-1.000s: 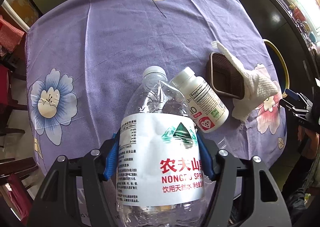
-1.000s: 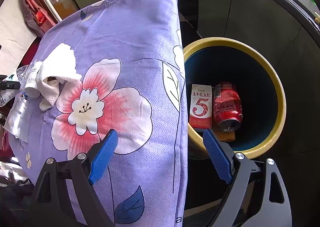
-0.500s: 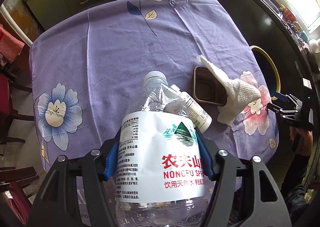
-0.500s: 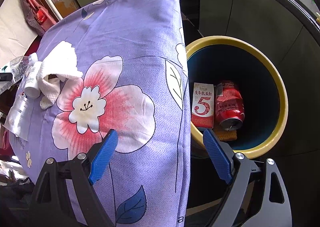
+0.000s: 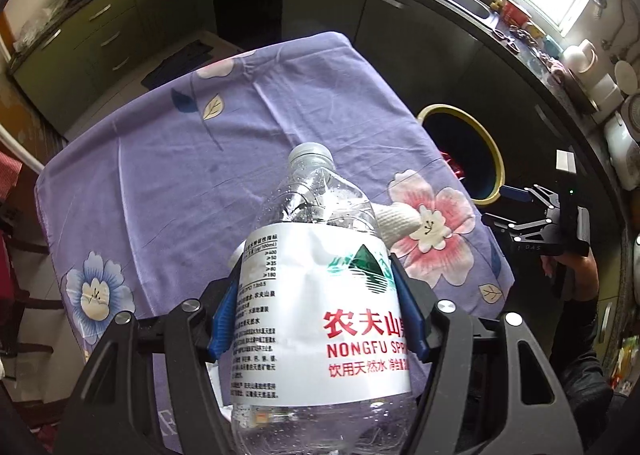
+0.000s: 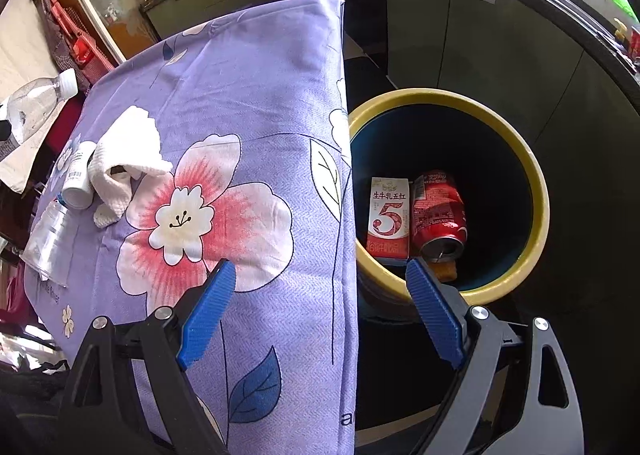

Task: Collect trash
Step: 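Lift the water bottle, carry it over the bin, open the left gripper, then reach to the white waffle tissue and grasp it with the right gripper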

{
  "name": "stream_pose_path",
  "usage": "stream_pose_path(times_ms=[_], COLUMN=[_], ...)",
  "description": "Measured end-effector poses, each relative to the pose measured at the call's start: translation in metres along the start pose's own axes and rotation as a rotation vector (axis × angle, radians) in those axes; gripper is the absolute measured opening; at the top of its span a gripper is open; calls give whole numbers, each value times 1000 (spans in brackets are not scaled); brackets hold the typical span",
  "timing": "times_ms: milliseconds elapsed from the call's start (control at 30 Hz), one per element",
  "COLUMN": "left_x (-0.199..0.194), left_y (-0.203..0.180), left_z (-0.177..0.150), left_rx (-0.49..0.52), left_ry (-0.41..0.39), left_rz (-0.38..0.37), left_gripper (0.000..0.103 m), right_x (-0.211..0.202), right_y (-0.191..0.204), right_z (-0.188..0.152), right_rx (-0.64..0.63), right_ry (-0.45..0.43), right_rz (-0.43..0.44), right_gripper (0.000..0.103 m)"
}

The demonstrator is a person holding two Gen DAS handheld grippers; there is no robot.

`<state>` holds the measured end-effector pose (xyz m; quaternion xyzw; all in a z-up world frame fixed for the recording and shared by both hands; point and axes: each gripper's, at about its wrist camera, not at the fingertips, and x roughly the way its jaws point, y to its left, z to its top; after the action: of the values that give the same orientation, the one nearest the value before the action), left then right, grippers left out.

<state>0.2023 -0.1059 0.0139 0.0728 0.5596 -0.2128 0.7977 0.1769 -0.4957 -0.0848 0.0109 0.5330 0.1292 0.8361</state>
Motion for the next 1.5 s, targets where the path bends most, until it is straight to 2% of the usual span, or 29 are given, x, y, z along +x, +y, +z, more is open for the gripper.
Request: stream_pose_path(times_ms=[267, 667, 833, 867, 933, 1000, 1067, 1167, 1433, 1500], left_x=[34, 137, 189, 199, 214, 221, 215, 185, 78, 55], left_y=[-69, -202, -246, -251, -255, -254, -248, -230, -167, -146], left_z=[40, 118, 153, 158, 163, 164, 160, 146, 88, 69], left_rx=[143, 328, 324, 313, 287, 269, 255, 245, 218, 199], left_ry=[28, 146, 127, 113, 102, 105, 102, 74, -92, -140], left_rz=[-98, -227, -257, -263, -248, -249, -258, -291, -299, -272], left_gripper=[63, 63, 64, 66, 77, 77, 77, 77, 84, 87], right_x=[-23, -46, -50, -51, -52, -54, -55, -55, -49, -48], right_y=[-24, -83, -104, -106, -110, -111, -110, -108, -77, -64], right_z=[-18, -53, -63, -65, -68, -72, -74, -74, -61, -54], right_rx=[47, 177, 225, 231, 239, 242, 241, 233, 168, 136], right_ry=[-30, -52, -50, -51, -53, -54, -55, -56, -51, -54], right_rz=[-12, -25, -31, -32, -32, -30, -28, -24, 2, 14], right_gripper=[86, 86, 86, 86, 86, 86, 86, 86, 86, 86])
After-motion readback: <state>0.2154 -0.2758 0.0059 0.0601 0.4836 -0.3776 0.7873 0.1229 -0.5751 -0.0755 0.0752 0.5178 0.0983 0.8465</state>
